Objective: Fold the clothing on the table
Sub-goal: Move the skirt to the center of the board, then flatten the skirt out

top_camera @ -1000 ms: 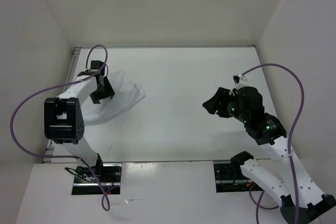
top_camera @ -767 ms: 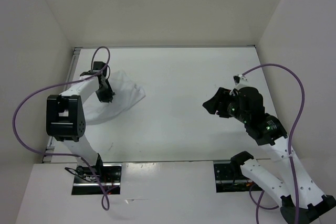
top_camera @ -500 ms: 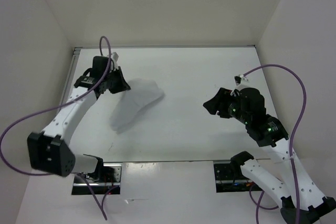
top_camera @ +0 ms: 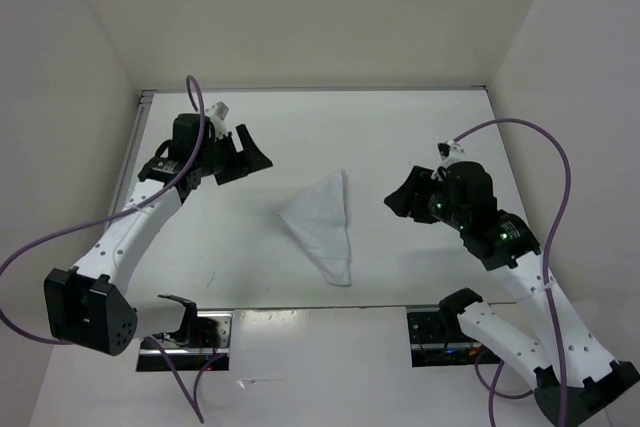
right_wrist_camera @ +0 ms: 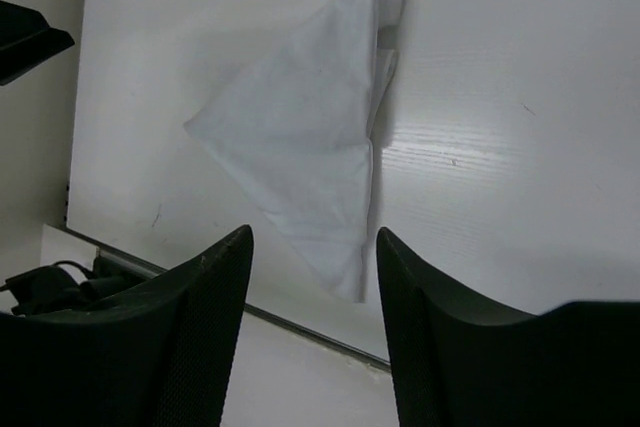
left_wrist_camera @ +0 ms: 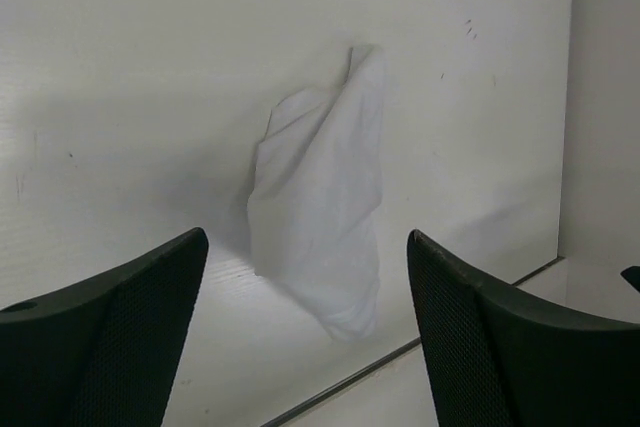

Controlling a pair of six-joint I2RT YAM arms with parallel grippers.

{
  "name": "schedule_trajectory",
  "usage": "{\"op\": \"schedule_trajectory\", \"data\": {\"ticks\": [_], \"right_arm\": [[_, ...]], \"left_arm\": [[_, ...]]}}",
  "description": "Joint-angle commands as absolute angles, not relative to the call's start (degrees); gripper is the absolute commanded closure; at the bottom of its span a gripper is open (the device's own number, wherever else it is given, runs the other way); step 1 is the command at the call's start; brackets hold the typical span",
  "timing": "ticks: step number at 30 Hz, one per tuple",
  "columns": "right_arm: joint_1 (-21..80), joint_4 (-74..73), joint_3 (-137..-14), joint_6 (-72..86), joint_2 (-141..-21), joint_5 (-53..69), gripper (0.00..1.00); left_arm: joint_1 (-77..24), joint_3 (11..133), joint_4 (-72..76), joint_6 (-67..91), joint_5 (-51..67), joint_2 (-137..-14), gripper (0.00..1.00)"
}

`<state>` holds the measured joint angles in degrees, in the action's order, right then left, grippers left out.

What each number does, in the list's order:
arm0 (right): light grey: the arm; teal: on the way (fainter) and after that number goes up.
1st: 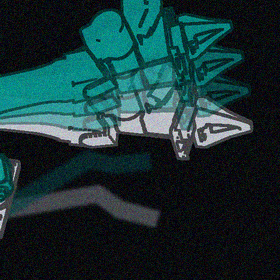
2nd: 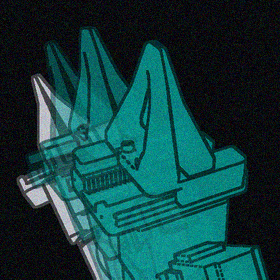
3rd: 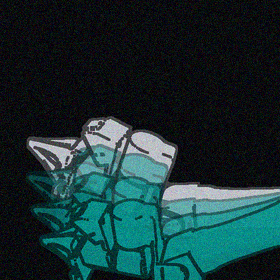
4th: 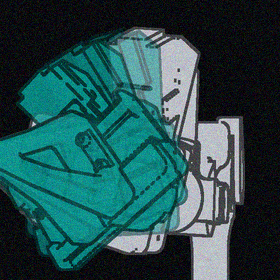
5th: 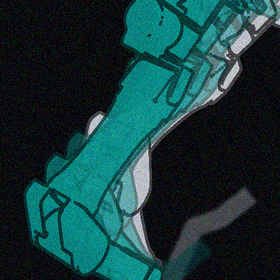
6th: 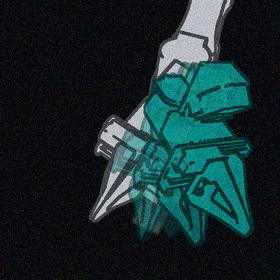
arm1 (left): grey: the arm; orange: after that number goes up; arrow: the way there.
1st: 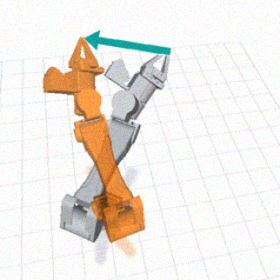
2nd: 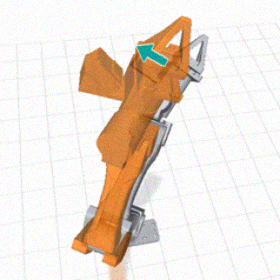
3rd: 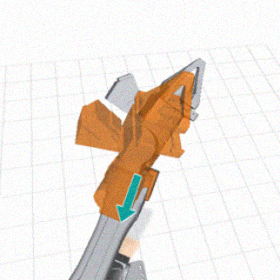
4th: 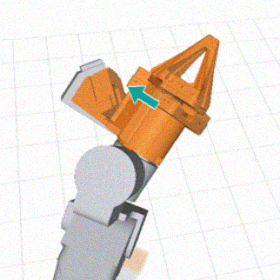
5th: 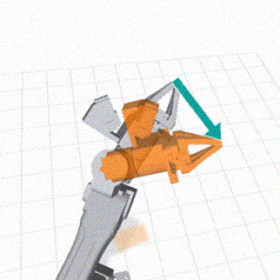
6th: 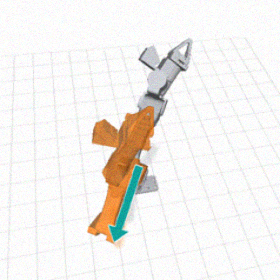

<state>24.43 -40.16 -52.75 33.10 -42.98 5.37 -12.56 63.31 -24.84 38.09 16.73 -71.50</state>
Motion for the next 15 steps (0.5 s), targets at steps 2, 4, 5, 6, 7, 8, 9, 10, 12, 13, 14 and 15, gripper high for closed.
{"op": "schedule_trajectory", "data": {"ticks": [2,4,5,6,7,8,9,10,12,13,14,15], "right_arm": [[24.9,-38.6,-54.5,32.5,-51.7,9.4,0.44],[24.9,-37.9,-54.5,32.5,-56.4,9.9,0.44],[24.9,-37.9,-54.5,32.5,-58.2,9.9,0.44],[25.4,-37.9,-54.0,33.3,-59.7,9.9,0.46],[26.4,-37.9,-52.8,34.1,-62.7,10.5,0.46],[27.2,-37.2,-52.1,34.9,-64.1,10.5,0.48],[29.8,-36.4,-50.8,35.8,-65.4,10.5,0.49],[31.2,-36.4,-50.8,36.7,-66.5,10.5,0.49],[34.3,-34.6,-48.8,39.8,-69.3,9.8,0.49],[35.1,-33.3,-48.2,40.8,-70.8,10.4,0.49],[35.9,-32.7,-46.9,42.7,-71.4,10.4,0.51],[36.7,-31.9,-46.1,43.7,-71.4,10.4,0.51]], "left_arm": [[-14.9,59.5,-20.9,39.8,16.4,-71.1,0.16],[-17.4,57.6,-18.9,41.2,16.4,-71.6,0.17],[-18.1,56.8,-18.9,41.2,16.4,-71.6,0.17],[-18.9,56.2,-18.9,41.2,15.4,-72.3,0.17],[-20.2,55.6,-18.9,41.2,14.8,-73.0,0.18],[-20.8,55.5,-19.4,41.2,14.2,-73.0,0.18],[-21.4,55.5,-19.4,41.7,13.7,-73.0,0.18],[-21.4,55.5,-19.9,41.7,12.9,-73.0,0.18],[-22.1,55.5,-20.0,41.7,12.9,-71.7,0.18],[-22.1,56.1,-20.5,41.7,12.4,-71.7,0.18],[-22.6,56.1,-21.0,41.7,12.4,-70.8,0.18],[-22.6,56.7,-21.7,41.7,11.8,-69.9,0.18]]}}
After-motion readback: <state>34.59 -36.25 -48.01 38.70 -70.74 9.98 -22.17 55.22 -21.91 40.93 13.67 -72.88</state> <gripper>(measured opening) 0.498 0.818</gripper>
